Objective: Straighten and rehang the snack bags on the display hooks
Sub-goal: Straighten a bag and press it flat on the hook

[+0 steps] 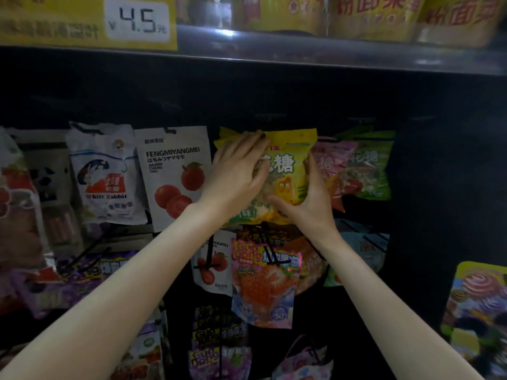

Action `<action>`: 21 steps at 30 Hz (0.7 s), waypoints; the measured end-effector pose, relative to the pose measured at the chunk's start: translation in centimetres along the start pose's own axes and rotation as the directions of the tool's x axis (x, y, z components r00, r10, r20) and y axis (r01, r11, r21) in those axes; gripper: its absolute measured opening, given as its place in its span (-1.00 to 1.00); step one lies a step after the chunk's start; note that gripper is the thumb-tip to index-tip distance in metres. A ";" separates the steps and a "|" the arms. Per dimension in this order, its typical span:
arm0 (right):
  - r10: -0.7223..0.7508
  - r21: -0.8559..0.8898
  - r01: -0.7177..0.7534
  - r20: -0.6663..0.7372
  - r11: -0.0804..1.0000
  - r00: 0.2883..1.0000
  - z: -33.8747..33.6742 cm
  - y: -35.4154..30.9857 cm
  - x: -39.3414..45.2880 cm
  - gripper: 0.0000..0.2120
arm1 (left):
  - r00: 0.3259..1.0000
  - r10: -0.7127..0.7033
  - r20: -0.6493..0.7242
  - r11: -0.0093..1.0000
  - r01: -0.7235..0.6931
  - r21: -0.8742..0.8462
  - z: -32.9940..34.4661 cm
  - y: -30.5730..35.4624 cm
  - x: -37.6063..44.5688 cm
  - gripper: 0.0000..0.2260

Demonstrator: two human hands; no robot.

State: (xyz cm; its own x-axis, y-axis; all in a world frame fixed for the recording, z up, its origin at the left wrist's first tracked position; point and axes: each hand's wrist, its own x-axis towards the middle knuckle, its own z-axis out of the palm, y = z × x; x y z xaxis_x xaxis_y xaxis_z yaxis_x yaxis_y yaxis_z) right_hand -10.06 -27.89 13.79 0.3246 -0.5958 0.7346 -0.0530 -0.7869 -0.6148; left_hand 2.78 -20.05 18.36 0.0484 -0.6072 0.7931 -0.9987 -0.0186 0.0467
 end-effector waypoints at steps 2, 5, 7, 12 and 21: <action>0.005 -0.011 -0.005 -0.004 1.000 1.000 0.1 0.6 0.1 -0.01 | 1.000 -0.006 0.025 1.000 0.006 0.019 0.5 -0.3 0.1 -0.49; 0.040 -0.102 -0.037 0.035 0.994 0.999 0.6 0.9 0.6 0.01 | 0.990 -0.056 0.132 0.998 0.052 0.034 1.3 -1.4 0.6 -0.53; 0.111 -0.214 -0.087 0.103 0.973 0.988 1.1 0.7 1.4 -0.04 | 0.971 -0.104 0.214 0.994 0.095 0.048 1.7 -2.5 0.9 -0.56; 0.138 -0.283 -0.131 0.005 0.950 0.990 2.4 -0.6 0.6 -0.25 | 0.986 -0.116 0.116 0.984 0.130 -0.125 1.9 -5.3 -4.4 -0.58; 0.138 -0.028 -0.146 0.535 0.989 0.833 10.5 2.8 -13.0 -0.46 | 0.881 -0.385 0.275 0.908 0.415 -0.059 3.7 -11.2 -20.2 -0.66</action>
State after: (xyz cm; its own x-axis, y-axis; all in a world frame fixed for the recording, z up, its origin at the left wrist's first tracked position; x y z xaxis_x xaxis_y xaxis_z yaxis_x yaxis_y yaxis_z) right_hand -4.52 -20.65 -0.44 0.7684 -0.5195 0.3737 -0.1264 -0.6956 -0.7072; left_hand 12.90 -10.48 -0.44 0.4235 -0.7460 0.5140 -0.8858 -0.2220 0.4075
